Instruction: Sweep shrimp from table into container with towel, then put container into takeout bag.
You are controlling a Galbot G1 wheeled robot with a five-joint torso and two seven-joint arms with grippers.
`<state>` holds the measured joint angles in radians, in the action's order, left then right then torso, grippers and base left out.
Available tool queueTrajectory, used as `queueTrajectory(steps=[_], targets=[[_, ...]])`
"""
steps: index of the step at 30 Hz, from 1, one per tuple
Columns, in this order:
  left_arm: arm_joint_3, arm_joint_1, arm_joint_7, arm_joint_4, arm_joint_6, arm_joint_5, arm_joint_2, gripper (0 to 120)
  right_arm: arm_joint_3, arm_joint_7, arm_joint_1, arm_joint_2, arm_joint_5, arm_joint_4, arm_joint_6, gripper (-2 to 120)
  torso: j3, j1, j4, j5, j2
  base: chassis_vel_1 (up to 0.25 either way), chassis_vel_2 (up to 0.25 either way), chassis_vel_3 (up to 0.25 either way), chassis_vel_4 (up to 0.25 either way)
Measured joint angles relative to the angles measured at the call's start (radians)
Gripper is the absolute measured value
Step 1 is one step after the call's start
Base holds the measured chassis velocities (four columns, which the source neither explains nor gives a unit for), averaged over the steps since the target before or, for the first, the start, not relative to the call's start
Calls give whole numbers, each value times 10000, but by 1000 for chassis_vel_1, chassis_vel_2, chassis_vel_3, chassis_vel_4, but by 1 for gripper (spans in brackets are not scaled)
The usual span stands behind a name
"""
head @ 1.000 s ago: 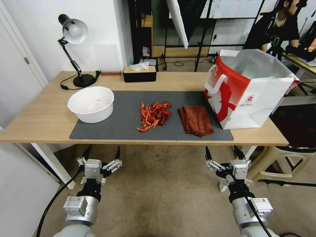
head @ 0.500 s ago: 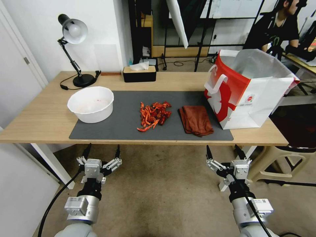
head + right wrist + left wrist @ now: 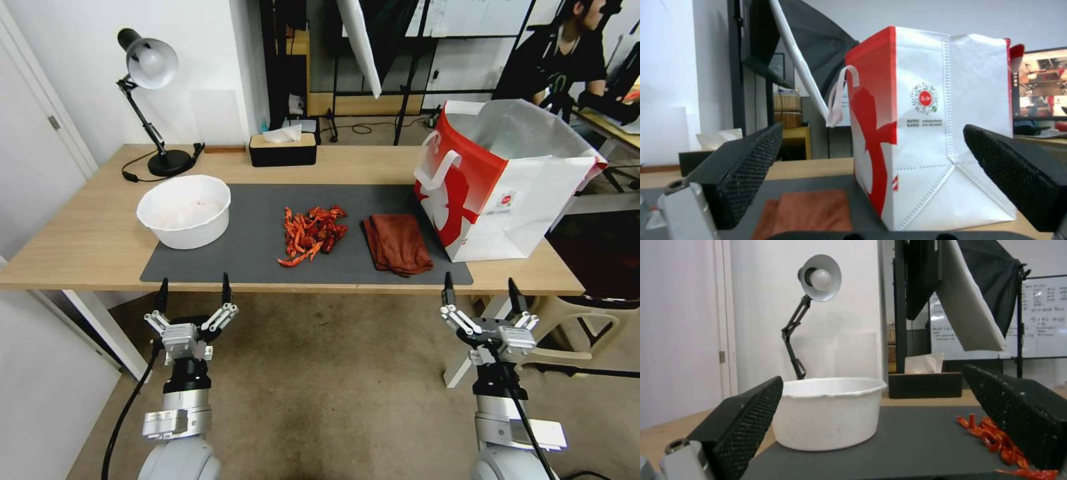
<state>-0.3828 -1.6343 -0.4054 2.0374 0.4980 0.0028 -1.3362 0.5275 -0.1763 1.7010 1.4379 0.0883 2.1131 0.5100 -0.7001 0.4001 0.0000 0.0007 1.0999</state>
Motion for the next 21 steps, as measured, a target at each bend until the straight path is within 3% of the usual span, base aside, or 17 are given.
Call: queueTrajectory(steps=[14, 21], targets=[[-19, 98, 14, -174, 35, 218, 7, 100, -46, -14, -63, -110, 118, -119, -9, 100, 0, -1, 1, -7, 1, 0, 0, 0, 0], [-25, 596, 47, -319, -227, -198, 511, 100, -55, 9, -29, -211, 156, -107, -1, 100, 0, 0, 0, -7, 0, 0, 0, 0, 0]])
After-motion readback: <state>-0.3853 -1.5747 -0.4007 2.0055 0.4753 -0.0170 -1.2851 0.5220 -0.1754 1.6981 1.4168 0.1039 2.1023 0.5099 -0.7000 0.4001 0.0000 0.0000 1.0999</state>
